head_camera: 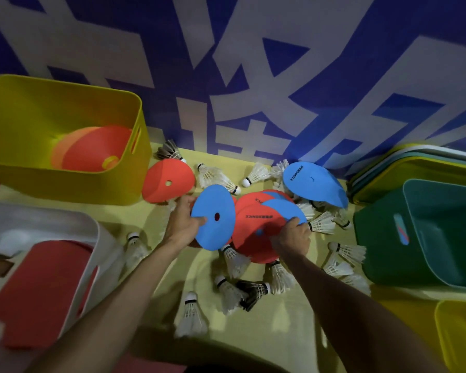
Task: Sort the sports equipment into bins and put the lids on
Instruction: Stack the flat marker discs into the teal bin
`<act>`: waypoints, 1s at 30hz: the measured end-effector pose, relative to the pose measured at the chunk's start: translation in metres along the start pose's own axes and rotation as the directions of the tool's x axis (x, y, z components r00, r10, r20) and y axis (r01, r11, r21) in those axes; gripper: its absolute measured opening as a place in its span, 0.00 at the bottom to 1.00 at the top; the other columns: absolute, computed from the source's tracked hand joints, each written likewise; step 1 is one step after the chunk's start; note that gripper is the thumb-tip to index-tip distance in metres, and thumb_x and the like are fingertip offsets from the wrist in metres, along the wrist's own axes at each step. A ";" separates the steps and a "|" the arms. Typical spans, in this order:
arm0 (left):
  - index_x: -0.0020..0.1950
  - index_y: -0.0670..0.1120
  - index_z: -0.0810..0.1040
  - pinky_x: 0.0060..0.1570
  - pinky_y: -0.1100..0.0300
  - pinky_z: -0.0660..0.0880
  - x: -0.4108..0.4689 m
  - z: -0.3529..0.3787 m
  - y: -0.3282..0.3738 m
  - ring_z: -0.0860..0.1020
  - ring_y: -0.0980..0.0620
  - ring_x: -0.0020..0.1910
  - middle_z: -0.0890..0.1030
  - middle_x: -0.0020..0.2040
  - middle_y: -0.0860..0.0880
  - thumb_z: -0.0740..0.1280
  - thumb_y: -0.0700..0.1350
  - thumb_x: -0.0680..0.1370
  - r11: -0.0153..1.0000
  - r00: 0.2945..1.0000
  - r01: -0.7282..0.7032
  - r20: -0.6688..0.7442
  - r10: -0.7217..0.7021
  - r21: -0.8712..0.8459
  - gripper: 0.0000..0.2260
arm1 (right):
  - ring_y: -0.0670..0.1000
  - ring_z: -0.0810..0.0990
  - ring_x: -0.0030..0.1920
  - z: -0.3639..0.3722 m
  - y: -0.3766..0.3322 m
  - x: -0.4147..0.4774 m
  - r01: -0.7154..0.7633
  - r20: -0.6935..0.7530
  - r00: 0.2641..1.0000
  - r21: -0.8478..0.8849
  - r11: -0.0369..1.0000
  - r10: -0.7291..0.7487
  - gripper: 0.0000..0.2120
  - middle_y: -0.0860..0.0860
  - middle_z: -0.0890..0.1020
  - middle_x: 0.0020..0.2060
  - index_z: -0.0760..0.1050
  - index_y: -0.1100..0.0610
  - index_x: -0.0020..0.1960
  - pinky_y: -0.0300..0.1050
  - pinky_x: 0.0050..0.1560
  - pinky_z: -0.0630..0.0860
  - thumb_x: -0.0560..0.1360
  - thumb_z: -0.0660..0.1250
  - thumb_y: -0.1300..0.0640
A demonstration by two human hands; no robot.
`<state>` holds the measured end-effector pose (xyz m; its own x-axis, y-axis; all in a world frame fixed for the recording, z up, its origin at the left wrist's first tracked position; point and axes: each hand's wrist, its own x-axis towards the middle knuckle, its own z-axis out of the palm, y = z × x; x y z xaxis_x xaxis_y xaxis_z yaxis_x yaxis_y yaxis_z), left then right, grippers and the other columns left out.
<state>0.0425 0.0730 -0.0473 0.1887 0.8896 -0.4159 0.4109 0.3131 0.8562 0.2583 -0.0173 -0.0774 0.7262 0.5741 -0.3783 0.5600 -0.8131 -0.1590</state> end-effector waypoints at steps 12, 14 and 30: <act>0.61 0.42 0.74 0.39 0.67 0.74 -0.062 -0.015 0.029 0.77 0.53 0.49 0.78 0.52 0.50 0.67 0.32 0.75 0.958 0.951 -0.160 -0.298 0.085 -0.237 0.16 | 0.60 0.80 0.51 -0.049 0.001 -0.007 0.320 0.025 0.942 0.230 0.919 -0.334 0.16 0.59 0.83 0.47 0.76 0.58 0.56 0.49 0.50 0.77 0.71 0.59 0.65; 0.60 0.43 0.75 0.37 0.69 0.74 -0.075 -0.010 0.038 0.78 0.54 0.48 0.79 0.52 0.50 0.66 0.32 0.75 0.948 0.947 -0.182 -0.305 0.098 -0.261 0.15 | 0.58 0.82 0.46 -0.067 0.000 -0.013 0.438 -0.002 0.891 0.269 0.858 -0.454 0.15 0.57 0.84 0.43 0.78 0.57 0.54 0.48 0.47 0.79 0.71 0.60 0.66; 0.57 0.47 0.69 0.47 0.55 0.75 -0.151 0.101 0.137 0.77 0.47 0.55 0.77 0.55 0.48 0.68 0.29 0.71 0.935 0.929 -0.300 -0.279 0.241 -0.191 0.20 | 0.54 0.80 0.35 -0.208 0.152 0.010 0.385 -0.229 0.891 0.840 0.382 -0.393 0.14 0.55 0.81 0.40 0.80 0.57 0.55 0.45 0.30 0.80 0.74 0.65 0.70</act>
<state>0.1610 -0.0516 0.1020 0.0253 0.9952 -0.0943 0.1566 0.0893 0.9836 0.4331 -0.1153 0.0842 0.5181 0.8528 -0.0657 0.1582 -0.1710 -0.9725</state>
